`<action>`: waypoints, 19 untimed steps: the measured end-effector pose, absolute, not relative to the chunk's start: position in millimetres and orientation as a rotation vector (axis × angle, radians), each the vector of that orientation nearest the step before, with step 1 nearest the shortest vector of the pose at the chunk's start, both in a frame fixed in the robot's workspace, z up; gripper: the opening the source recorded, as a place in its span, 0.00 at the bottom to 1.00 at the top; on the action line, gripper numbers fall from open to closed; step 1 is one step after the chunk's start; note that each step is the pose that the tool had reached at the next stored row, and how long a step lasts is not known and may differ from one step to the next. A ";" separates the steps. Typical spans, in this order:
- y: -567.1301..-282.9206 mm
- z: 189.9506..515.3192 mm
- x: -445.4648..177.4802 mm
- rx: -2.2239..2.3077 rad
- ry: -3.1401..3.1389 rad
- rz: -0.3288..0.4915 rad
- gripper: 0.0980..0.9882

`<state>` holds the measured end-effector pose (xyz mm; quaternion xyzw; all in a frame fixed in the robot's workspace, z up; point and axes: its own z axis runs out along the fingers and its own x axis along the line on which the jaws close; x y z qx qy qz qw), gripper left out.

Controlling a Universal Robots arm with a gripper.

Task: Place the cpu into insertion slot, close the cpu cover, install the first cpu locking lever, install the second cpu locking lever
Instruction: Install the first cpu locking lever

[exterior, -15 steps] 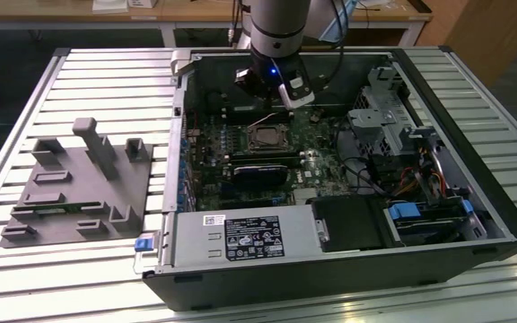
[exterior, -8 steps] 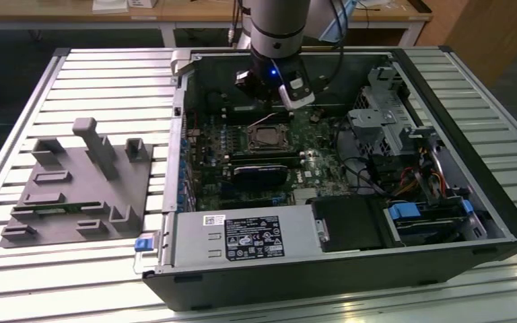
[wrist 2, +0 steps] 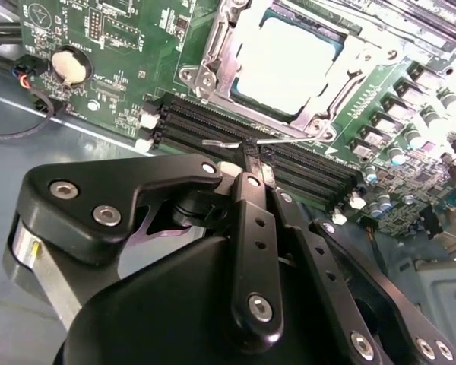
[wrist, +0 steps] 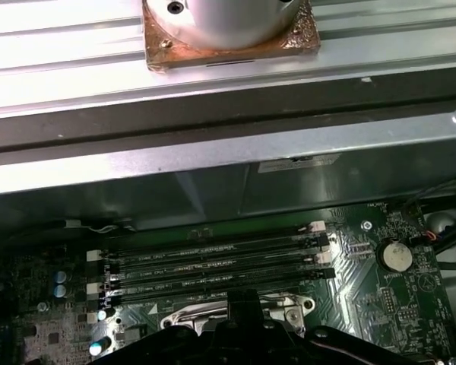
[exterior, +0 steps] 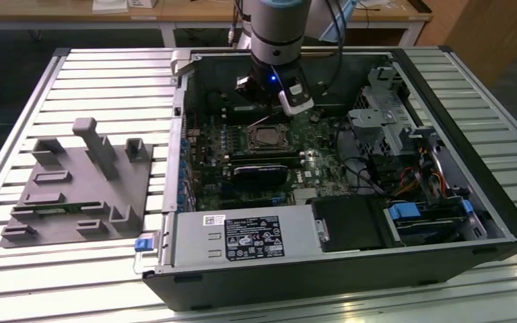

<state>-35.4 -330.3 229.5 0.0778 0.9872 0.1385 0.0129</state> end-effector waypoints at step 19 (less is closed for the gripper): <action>-328.7 213.0 -35.4 0.236 3.055 0.394 0.01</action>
